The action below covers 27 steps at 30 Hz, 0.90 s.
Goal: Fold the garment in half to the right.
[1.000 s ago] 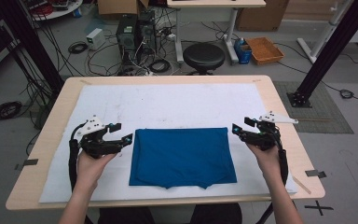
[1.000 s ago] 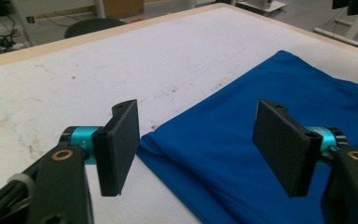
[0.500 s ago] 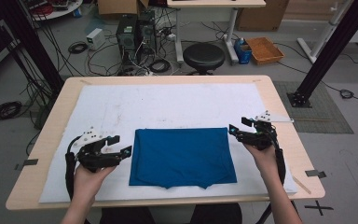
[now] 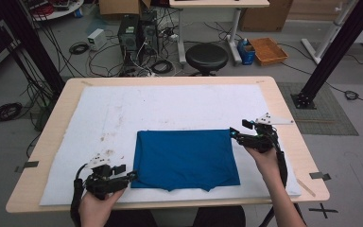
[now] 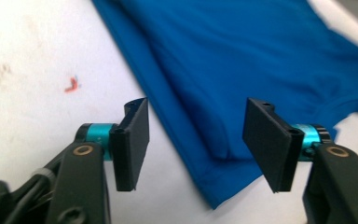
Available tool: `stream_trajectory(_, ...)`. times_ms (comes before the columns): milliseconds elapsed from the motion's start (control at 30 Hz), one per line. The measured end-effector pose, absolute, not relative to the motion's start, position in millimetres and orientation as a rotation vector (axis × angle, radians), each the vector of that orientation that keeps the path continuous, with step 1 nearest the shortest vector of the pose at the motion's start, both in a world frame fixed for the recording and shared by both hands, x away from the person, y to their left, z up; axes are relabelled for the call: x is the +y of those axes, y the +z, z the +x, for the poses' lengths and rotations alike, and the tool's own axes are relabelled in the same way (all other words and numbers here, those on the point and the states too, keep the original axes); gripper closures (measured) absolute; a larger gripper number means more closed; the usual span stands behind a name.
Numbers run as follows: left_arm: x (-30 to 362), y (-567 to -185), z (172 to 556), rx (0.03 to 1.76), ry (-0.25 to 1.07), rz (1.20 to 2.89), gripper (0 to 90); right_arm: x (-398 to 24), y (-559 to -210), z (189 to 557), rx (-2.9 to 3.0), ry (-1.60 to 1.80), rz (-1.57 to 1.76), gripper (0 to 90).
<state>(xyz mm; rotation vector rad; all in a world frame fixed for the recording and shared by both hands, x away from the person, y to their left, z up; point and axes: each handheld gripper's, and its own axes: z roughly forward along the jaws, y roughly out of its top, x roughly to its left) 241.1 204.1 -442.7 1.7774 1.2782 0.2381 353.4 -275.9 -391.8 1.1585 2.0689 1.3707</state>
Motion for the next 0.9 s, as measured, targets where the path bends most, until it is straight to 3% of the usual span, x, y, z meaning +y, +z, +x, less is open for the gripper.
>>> stream_trajectory(400, 182, -451, 239, 1.333, 0.313, 1.797, 42.5, -264, -394, 354, 2.1, 1.363, 1.132, 32.9)
stream_trajectory(500, 178, -452, 238, 1.316, 0.346, 1.816, 54.3, -252, -390, 354, 2.111, 1.367, 1.105, 33.1)
stream_trajectory(667, 179, -453, 237, 1.315, 0.372, 1.822, 63.1, -223, -384, 360, 2.155, 1.376, 1.037, 33.7)
stream_trajectory(767, 179, -454, 238, 1.311, 0.345, 1.81, 73.9, -201, -384, 365, 2.193, 1.379, 1.007, 35.0)
stream_trajectory(900, 179, -454, 239, 1.306, 0.339, 1.81, 76.4, -166, -385, 375, 2.256, 1.401, 0.971, 38.1)
